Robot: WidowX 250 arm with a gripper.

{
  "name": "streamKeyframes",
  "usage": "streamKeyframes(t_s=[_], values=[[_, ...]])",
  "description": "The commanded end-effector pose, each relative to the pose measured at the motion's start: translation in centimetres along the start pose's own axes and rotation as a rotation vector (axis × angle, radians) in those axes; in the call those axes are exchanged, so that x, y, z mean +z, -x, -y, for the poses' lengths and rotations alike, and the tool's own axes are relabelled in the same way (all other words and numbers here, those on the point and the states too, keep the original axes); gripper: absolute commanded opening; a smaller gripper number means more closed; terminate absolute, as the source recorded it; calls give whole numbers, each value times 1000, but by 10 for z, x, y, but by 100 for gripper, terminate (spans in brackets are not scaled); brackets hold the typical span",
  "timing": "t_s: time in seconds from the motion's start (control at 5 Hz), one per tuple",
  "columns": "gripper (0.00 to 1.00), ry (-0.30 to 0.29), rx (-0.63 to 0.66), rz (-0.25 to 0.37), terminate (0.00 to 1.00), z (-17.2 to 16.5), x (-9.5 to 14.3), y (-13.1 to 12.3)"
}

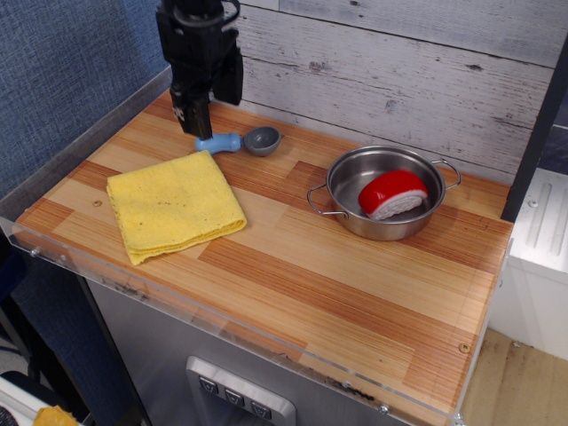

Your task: Move the blue measuring spoon to the bottom right corner of the table below the silver bowl.

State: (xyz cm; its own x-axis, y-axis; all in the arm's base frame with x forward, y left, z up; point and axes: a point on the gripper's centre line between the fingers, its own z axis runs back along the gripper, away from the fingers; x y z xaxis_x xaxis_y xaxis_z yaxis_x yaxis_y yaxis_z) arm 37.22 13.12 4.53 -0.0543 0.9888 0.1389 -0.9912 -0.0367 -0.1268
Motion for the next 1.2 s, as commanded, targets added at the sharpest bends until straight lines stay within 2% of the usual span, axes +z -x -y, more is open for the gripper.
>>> streamKeyframes(t_s=[0.0, 0.4, 0.8, 1.0], values=[[100, 19, 22, 82, 0, 4, 0, -11], [100, -1, 1, 98, 0, 3, -8, -1], [100, -33, -16, 120, 0, 0, -27, 6], [0, -41, -19, 140, 0, 2, -30, 5]])
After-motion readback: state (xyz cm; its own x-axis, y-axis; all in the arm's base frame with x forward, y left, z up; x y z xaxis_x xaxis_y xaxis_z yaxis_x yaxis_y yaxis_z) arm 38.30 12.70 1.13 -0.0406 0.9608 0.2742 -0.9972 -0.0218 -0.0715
